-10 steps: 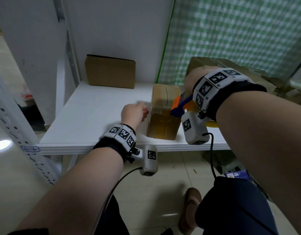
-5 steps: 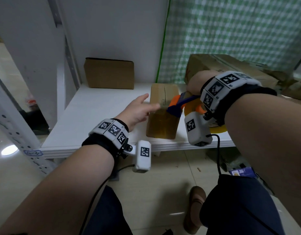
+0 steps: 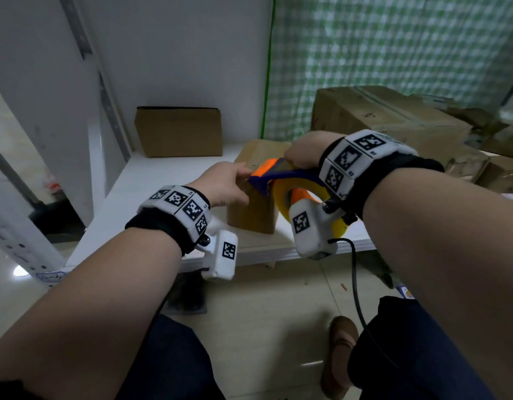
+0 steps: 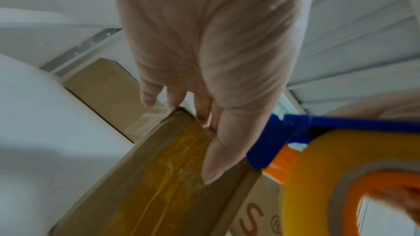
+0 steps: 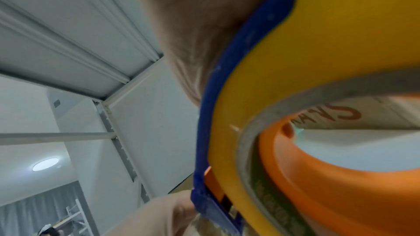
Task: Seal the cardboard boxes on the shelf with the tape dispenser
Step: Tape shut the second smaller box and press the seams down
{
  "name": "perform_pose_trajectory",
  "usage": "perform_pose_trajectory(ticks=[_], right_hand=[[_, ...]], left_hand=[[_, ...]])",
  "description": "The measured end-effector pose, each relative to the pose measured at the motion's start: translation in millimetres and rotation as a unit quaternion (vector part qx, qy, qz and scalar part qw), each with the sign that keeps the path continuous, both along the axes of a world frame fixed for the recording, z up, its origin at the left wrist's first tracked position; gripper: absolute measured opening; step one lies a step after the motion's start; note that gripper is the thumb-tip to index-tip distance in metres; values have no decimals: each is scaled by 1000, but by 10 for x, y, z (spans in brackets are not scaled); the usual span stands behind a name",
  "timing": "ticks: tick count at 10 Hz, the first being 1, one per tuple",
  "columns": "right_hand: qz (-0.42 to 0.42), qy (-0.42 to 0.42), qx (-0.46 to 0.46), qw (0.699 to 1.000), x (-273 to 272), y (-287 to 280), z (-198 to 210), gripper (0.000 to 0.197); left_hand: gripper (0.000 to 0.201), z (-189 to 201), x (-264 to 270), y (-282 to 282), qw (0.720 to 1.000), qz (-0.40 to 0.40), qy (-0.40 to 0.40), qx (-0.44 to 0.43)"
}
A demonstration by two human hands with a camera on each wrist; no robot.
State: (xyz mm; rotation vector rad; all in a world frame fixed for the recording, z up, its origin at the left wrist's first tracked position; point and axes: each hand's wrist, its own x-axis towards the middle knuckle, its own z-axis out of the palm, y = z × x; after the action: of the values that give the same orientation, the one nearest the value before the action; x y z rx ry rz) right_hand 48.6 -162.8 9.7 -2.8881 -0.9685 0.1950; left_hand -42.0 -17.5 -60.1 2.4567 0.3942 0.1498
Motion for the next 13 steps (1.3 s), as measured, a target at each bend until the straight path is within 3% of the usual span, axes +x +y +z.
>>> perform_pose_trajectory(ticks=[1,2,3,5,7,9,13], right_hand=[[33,22,-66,997,24,101,-22,36],[-1,107,-23,994,37,44,-11,46],[-40,182,63,981,83,-111,-47,47],[-79,331,117,933,199,-288,-210,60],[-25,364,162,917,216,-480,-87,40],[-23,400,175,899,204,-627,-155,38],[-42,416,161,894,330,-1038,-199,40]], left_hand=[[68,-22,25,26,989,2,56,137],[78,19,62,37,970,-14,78,230],[95,57,88,53,955,-46,128,262],[98,84,132,8,933,-59,181,305],[95,131,165,-36,917,-47,201,340],[95,124,172,-69,915,-40,219,338],[101,187,195,-143,906,-18,261,332]])
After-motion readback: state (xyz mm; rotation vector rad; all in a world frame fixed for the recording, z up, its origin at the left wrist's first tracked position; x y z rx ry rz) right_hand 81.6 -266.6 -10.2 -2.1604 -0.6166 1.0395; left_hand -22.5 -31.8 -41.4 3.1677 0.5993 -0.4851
